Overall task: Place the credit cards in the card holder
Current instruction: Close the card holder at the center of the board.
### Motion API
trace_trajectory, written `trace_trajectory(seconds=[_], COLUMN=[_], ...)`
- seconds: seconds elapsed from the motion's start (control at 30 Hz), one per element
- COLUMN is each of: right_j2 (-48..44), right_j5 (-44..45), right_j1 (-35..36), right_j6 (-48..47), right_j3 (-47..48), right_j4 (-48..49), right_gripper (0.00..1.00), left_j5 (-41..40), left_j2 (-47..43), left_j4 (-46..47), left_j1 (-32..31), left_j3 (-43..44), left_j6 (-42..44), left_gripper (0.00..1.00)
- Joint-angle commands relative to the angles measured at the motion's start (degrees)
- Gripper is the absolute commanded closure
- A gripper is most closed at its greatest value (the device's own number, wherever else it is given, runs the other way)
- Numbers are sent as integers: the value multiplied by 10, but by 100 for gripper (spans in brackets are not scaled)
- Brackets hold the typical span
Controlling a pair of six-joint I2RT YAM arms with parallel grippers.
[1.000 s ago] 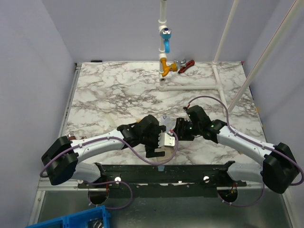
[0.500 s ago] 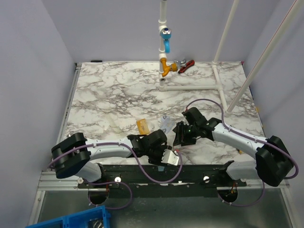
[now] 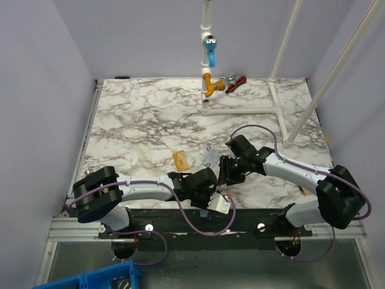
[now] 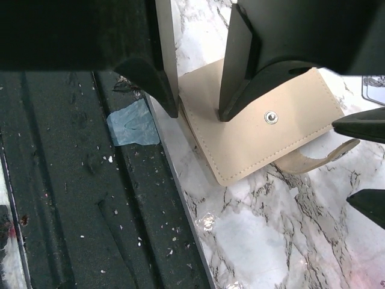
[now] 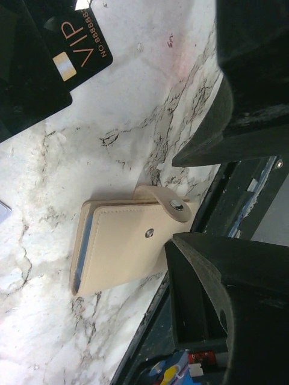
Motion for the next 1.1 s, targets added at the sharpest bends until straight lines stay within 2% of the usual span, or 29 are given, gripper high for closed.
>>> trace_trajectory(seconds=[0.0, 0.1, 0.3, 0.43, 0.57, 0.67, 0.77, 0.97, 1.07], right_j2=[19, 24, 21, 16, 13, 10, 11, 13, 10], right_j5=[8, 24, 31, 37, 47, 39, 42, 50, 64], right_j1=[13, 21, 25, 27, 27, 27, 27, 28, 28], right_j6=[-20, -22, -18, -19, -25, -28, -23, -15, -10], right_j3=[29, 42, 41, 36, 37, 37, 36, 30, 28], right_j4=[-19, -35, -44, -52, -69, -68, -66, -61, -65], right_gripper=[49, 50, 68, 73, 74, 68, 68, 83, 98], left_j5=[-7, -12, -17, -24, -24, -24, -24, -24, -25], left_j2=[8, 7, 4, 2, 1, 4, 4, 2, 2], left_j4=[-33, -40, -38, -38, -42, -42, -41, -44, -45], left_j1=[-5, -5, -4, -4, -5, -5, -4, -4, -4], left_j3=[14, 17, 14, 14, 15, 18, 17, 17, 18], left_j6=[6, 5, 6, 7, 5, 2, 2, 2, 2], left_gripper=[69, 72, 76, 77, 77, 77, 77, 77, 78])
